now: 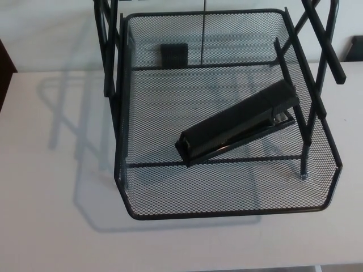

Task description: The robot walks towards a desk on which a file tray is kept in the middle and a stapler is kept to its right. The robot lifts the stapler using its right hand and places it on the file tray.

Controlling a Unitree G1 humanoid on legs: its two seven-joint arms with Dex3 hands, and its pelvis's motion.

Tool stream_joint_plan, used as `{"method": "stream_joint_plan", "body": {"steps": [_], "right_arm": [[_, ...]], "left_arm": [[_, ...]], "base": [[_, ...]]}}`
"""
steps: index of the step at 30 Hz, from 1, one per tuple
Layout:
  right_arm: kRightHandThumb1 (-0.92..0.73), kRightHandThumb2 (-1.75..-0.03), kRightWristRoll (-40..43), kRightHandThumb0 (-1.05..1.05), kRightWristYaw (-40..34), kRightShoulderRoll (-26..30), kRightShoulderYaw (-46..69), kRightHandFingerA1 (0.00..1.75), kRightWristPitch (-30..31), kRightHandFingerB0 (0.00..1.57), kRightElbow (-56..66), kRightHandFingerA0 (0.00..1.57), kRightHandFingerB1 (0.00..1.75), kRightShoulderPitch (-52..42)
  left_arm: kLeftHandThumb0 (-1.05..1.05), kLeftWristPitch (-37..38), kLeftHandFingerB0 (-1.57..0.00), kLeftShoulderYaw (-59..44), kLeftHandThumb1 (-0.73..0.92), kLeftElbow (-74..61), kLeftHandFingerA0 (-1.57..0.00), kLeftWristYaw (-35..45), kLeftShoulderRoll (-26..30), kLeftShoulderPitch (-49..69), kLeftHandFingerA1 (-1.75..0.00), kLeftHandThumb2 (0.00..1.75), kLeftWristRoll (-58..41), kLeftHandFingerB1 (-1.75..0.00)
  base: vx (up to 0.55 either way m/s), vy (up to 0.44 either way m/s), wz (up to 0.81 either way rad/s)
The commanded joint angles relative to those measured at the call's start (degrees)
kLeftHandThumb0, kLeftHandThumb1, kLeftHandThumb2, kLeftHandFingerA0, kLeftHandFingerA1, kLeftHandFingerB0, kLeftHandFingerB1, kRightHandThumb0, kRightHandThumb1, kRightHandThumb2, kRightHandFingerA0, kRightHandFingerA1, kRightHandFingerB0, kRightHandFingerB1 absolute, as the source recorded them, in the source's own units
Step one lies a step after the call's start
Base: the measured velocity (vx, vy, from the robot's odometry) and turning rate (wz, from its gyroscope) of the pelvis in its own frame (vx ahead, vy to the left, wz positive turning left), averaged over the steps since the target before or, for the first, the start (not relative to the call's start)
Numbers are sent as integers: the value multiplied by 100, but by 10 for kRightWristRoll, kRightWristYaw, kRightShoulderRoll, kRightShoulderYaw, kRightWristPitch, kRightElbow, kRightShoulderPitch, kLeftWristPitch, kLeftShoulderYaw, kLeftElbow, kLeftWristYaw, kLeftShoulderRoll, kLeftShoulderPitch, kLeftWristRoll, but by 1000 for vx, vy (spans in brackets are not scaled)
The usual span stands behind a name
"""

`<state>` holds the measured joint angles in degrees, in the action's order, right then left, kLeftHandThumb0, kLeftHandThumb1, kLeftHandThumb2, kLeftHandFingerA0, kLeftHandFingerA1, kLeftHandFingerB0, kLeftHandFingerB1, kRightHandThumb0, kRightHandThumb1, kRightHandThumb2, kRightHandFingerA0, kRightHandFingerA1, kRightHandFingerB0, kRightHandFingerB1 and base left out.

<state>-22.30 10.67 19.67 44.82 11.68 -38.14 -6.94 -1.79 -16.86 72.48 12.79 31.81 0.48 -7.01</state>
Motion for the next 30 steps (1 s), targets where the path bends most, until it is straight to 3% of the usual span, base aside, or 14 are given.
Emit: {"method": "stream_joint_plan", "body": {"steps": [1,4,5,6,7,10,11,13,15,19,22,24,26,30], "right_arm": [[-66,-103,28,-81,-100,-4,-45,65,20,0,-87,11,16,19],[-72,-92,7,-80,-92,9,-109,66,12,0,-81,8,3,3],[-80,-65,65,-68,-85,1,-75,68,-16,0,-100,26,14,12],[-59,-96,121,-70,-58,-4,-42,65,-31,0,-108,23,18,18],[-67,-105,88,-74,-60,3,-77,78,-39,0,-99,55,19,5],[-60,-98,89,-74,-40,10,-118,64,-64,0,-86,27,17,-16],[-62,-59,144,-61,-29,-4,-81,59,-53,6,-91,25,21,-1],[-50,-89,100,-72,-32,7,-131,72,-103,3,-78,44,24,-33],[-59,-59,122,-65,-26,3,-122,63,-99,8,-80,32,25,-29],[-44,-81,148,-63,-19,6,-132,61,-114,5,-82,19,26,-32],[-60,-59,159,-65,-18,15,-138,60,-124,6,-107,22,23,-24],[-45,-82,169,-65,-10,24,-142,62,-120,5,-121,23,25,-18],[-58,-58,168,-62,-30,23,-152,60,-124,7,-116,30,24,-19],[-56,-58,189,-61,-12,33,-156,61,-134,7,-149,24,23,-6]], "left_arm": [[-67,8,-23,-2,87,0,-43,-9,24,-1,-43,66,6,-34],[-69,4,-24,6,87,4,-44,-15,25,-1,-43,66,14,-33],[-68,-3,-25,4,86,2,-45,-19,26,-2,-43,66,11,-33],[-67,-17,-25,4,86,-2,-45,-27,26,-7,-42,66,10,-33],[-68,-19,-25,4,86,-3,-45,-28,26,-8,-43,65,9,-33],[-67,-7,-22,2,87,-5,-41,-17,26,-3,-44,66,5,-34],[-68,3,-22,2,87,-3,-41,-11,26,-1,-43,66,5,-33],[-68,4,-22,1,87,-2,-39,-10,24,1,-43,66,4,-33],[-69,3,-24,4,87,-1,-41,-13,24,1,-42,66,7,-33],[-69,4,-23,0,87,-2,-41,-10,25,6,-43,66,3,-33],[-69,-1,-23,3,87,-3,-41,-13,26,5,-42,66,5,-33],[-68,2,-22,-1,86,3,-42,-18,23,2,-41,66,4,-32],[-69,0,-22,-6,86,5,-42,-17,23,0,-42,66,-1,-32],[-69,-5,-22,-13,86,-8,-41,-10,24,4,-43,66,-8,-32]], "base": [[0,0,0],[0,0,0],[0,0,0],[0,0,0],[0,0,0],[0,0,0],[0,0,0],[0,0,0],[0,0,0],[0,0,0],[0,0,0],[0,0,0],[0,0,0],[0,0,0]]}}
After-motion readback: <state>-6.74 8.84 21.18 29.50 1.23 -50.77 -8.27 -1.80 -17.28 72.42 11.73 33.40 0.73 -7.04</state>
